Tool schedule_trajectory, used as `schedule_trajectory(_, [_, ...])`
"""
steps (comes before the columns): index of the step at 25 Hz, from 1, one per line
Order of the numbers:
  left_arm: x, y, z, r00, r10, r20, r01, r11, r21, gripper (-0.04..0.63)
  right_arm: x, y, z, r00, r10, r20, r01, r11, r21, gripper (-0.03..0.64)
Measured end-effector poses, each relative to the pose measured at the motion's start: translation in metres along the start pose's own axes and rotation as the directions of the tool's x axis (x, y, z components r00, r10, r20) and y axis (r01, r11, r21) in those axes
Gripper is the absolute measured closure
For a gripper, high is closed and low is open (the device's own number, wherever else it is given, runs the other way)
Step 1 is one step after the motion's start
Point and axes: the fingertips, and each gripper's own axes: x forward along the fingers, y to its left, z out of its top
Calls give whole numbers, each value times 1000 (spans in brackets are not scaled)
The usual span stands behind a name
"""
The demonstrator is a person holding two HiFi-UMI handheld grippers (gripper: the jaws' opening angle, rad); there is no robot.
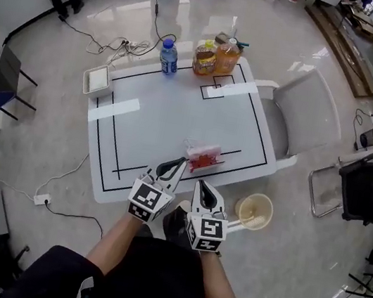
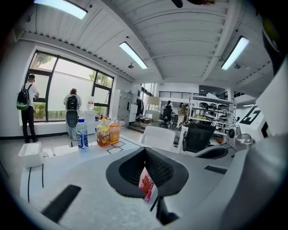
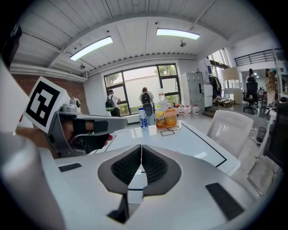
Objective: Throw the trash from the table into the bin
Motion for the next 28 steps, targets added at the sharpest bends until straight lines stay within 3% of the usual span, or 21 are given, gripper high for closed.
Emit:
schedule_trajectory(7, [22, 7, 1, 999, 41, -23, -41, 999, -7, 588, 20, -44, 1, 999, -23, -23, 24, 999, 22, 603])
schedule_trajectory(12, [33, 8, -1, 999, 24, -38, -24, 1000, -3, 588, 26, -56, -9, 995, -76, -68, 80, 995, 57, 603])
schedule_trajectory(21, [53, 16, -1, 993, -100, -63, 103, 994, 42, 588, 42, -66, -15, 974, -196, -117, 209, 972, 110, 601])
schedule_trajectory(28, [64, 26, -13, 966, -237, -102, 244, 968, 66, 588, 62, -59, -21, 944, -295, -146, 319, 931, 181, 601])
